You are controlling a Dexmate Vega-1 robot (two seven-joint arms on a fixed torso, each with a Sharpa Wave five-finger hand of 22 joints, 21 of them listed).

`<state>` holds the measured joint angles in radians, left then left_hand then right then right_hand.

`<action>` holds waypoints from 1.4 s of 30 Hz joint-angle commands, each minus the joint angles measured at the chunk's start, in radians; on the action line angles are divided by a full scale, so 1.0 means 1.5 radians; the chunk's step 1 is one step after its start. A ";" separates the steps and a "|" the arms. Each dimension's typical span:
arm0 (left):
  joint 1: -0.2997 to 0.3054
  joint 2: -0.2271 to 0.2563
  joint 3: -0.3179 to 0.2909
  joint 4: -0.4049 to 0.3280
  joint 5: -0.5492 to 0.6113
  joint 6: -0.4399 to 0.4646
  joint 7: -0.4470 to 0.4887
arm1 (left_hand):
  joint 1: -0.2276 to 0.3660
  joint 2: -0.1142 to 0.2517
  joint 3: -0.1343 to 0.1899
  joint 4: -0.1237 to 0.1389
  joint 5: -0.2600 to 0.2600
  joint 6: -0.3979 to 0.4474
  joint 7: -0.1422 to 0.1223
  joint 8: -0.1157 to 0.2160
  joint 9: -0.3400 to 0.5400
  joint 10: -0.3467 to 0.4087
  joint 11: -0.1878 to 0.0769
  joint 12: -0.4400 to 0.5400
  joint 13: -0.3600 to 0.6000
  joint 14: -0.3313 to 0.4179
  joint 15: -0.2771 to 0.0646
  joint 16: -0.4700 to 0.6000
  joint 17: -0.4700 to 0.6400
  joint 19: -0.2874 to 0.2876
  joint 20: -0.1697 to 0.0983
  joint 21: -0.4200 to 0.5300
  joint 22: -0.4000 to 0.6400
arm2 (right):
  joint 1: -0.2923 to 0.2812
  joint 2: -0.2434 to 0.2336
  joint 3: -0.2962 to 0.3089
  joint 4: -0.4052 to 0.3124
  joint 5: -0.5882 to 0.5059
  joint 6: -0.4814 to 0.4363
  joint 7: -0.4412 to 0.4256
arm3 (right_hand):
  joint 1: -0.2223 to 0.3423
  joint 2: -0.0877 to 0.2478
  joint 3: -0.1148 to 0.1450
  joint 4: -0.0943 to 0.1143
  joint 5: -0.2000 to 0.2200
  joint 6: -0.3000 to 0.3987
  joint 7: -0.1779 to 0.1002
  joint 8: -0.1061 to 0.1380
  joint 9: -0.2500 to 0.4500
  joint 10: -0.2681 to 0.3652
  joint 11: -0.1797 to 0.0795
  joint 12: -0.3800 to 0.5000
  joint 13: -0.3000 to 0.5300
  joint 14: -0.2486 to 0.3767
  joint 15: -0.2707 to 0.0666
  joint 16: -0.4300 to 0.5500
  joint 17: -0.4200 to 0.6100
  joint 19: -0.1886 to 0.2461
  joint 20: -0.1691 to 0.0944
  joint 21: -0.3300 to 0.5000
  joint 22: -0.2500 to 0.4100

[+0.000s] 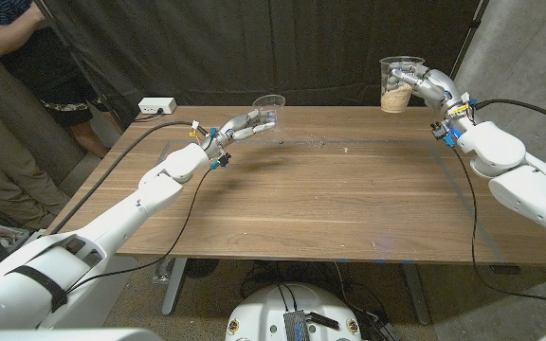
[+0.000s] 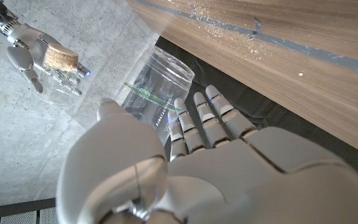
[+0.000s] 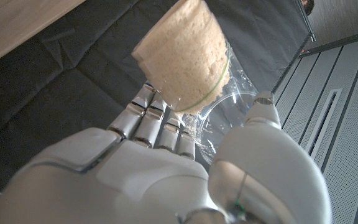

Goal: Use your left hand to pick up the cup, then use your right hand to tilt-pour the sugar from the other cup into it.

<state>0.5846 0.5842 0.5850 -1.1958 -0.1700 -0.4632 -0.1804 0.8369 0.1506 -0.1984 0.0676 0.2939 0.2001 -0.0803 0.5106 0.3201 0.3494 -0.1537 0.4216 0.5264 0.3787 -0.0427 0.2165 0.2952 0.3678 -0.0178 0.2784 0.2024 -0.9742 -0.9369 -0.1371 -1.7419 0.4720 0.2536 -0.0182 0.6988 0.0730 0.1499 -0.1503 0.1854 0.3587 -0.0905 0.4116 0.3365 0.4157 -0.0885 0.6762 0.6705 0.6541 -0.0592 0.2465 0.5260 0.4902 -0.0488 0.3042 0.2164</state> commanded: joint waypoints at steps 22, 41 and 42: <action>-0.023 -0.021 0.011 0.044 -0.005 -0.020 -0.029 | 0.008 0.000 -0.004 0.004 -0.005 0.008 -0.001 0.004 -0.001 0.006 0.003 0.005 0.004 0.006 -0.072 -0.001 0.004 0.001 -0.004 -0.002 0.002 | 0.094 -0.029 -0.022 -0.040 0.005 -0.088 0.061 | 0.003 0.009 0.018 0.008 -0.001 0.014 0.004 0.003 0.004 0.014 0.004 0.005 0.003 0.015 -0.115 -0.001 0.005 0.010 -0.056 0.002 0.001; -0.028 -0.025 0.011 0.059 -0.008 -0.031 -0.038 | 0.010 0.000 -0.003 0.006 -0.009 0.012 0.000 0.005 -0.002 0.008 0.001 0.006 0.005 0.008 -0.073 -0.001 0.005 0.001 -0.003 -0.002 0.002 | 0.147 -0.035 -0.049 -0.100 -0.014 -0.185 0.058 | 0.007 0.009 0.021 0.006 -0.002 0.016 0.009 0.001 0.005 0.019 0.005 0.004 0.003 0.018 -0.115 -0.002 0.005 0.011 -0.052 0.002 0.001; -0.027 -0.025 0.011 0.058 -0.009 -0.031 -0.038 | 0.010 0.000 -0.003 0.006 -0.009 0.012 -0.001 0.006 -0.002 0.008 0.002 0.006 0.005 0.008 -0.073 -0.001 0.005 0.001 -0.003 -0.002 0.002 | 0.150 -0.034 -0.050 -0.101 -0.015 -0.185 0.060 | 0.007 0.010 0.022 0.006 -0.002 0.016 0.009 0.002 0.005 0.019 0.006 0.004 0.003 0.018 -0.115 -0.002 0.005 0.011 -0.052 0.002 0.001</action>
<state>0.5464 0.5498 0.6001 -1.1185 -0.1796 -0.5019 -0.2293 0.8439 0.1492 -0.2013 0.0705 0.2865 0.2092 -0.0785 0.5149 0.3153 0.3549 -0.1482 0.4255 0.5312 0.3787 -0.0428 0.2166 0.2997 0.3677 -0.0178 0.2784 0.2023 -0.7951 -0.9840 -0.1894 -1.8468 0.4656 0.0611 0.0660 0.6982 0.0763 0.1582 -0.1585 0.1816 0.3746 -0.0814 0.4092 0.3413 0.4307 -0.0823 0.6800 0.6699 0.6717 -0.0657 0.2465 0.5308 0.4981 -0.0519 0.3042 0.2162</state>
